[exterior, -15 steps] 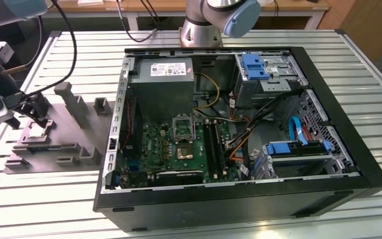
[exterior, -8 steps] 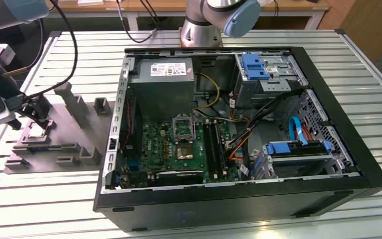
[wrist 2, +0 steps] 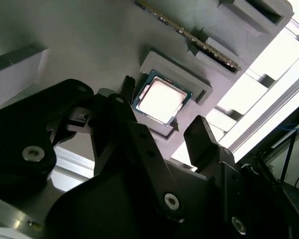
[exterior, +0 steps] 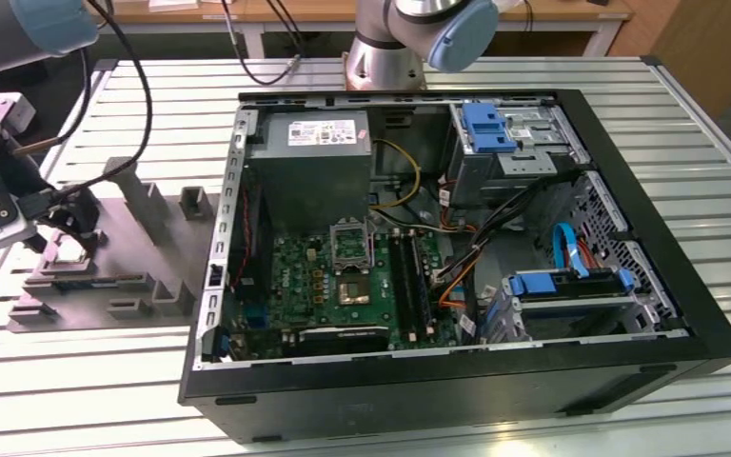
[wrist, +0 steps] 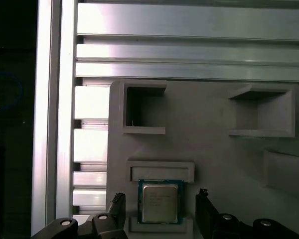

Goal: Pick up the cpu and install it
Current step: 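Pick up the cpu and move it towards the insertion slot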

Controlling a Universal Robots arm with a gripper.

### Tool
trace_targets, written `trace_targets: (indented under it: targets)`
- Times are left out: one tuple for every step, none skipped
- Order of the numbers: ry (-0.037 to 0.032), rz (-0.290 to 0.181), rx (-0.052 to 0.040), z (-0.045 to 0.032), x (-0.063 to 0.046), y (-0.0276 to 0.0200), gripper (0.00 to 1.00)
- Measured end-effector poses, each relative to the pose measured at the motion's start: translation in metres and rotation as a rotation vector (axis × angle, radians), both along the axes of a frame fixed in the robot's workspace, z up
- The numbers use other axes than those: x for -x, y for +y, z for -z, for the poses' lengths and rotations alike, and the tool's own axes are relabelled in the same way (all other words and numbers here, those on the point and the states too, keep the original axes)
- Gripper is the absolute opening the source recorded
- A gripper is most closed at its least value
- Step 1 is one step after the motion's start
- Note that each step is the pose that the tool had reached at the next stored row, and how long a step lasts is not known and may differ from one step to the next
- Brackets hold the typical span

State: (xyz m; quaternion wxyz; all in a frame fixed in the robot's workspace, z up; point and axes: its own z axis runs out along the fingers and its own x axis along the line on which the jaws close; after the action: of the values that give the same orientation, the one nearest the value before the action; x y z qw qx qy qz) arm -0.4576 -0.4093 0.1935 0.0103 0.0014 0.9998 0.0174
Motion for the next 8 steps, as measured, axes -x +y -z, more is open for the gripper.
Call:
trace_targets:
  targets:
    - [-0.0001, 0.002, 0.0, 0.0015, 0.0001, 0.0, 0.67]
    - [0.0, 0.003, 0.0001, 0.0024, 0.0001, 0.0, 0.67]
    - [0.0002, 0.003, 0.0002, 0.0029, 0.0001, 0.0, 0.67]
    - [0.0002, 0.003, 0.0002, 0.0034, 0.0002, 0.0, 0.67]
    - [0.0, 0.003, 0.0001, 0.0042, 0.0001, 0.0001, 0.67]
    - [0.0, 0.003, 0.0001, 0.005, 0.0001, 0.0, 0.67]
    - [0.0, 0.003, -0.0001, 0.0061, 0.0001, 0.0001, 0.67]
    - [0.0001, 0.003, -0.0008, 0.0069, 0.0002, 0.0001, 0.67]
